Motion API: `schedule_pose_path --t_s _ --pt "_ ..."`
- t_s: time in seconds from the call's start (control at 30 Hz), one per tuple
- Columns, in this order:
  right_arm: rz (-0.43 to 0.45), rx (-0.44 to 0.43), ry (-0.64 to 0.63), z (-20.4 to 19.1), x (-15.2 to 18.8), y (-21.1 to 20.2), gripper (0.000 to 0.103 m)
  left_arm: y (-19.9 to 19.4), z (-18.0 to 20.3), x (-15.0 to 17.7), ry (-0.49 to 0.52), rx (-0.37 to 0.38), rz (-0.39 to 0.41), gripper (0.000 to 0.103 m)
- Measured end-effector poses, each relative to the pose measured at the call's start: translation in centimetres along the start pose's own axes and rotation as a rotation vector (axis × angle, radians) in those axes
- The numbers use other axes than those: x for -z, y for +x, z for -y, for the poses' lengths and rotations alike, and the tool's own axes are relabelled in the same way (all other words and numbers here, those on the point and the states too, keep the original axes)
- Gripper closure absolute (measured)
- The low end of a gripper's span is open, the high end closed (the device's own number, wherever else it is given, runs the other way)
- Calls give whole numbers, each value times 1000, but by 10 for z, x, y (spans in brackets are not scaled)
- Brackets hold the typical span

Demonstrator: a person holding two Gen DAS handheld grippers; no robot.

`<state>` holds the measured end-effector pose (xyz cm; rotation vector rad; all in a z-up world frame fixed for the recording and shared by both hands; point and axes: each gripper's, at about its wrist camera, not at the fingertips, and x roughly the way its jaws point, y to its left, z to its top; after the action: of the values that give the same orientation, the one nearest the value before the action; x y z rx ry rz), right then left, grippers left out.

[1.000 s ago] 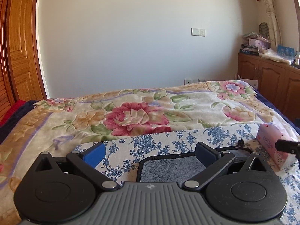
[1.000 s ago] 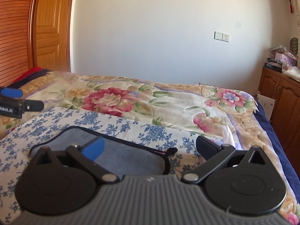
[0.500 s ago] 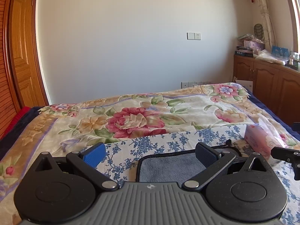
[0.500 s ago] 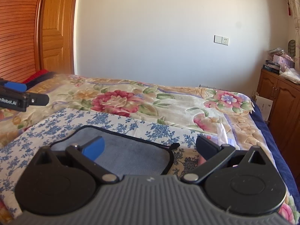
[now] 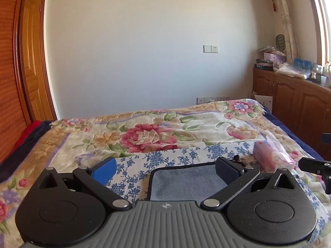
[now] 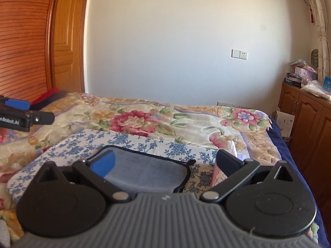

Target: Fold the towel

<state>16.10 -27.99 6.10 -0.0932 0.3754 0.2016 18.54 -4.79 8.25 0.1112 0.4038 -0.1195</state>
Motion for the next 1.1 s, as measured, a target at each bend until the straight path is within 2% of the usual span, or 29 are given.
schedule_pose_path --t_s 0.5,0.97,1.1 --pt "31 2 -20 -18 -2 -57 0 -83 10 0 -5 -14 54 0" --pt "27 11 -2 -27 22 -91 0 -122 7 39 -17 -24 30 0" --pt "22 19 4 -27 30 -98 0 -128 6 51 -28 -3 17 0"
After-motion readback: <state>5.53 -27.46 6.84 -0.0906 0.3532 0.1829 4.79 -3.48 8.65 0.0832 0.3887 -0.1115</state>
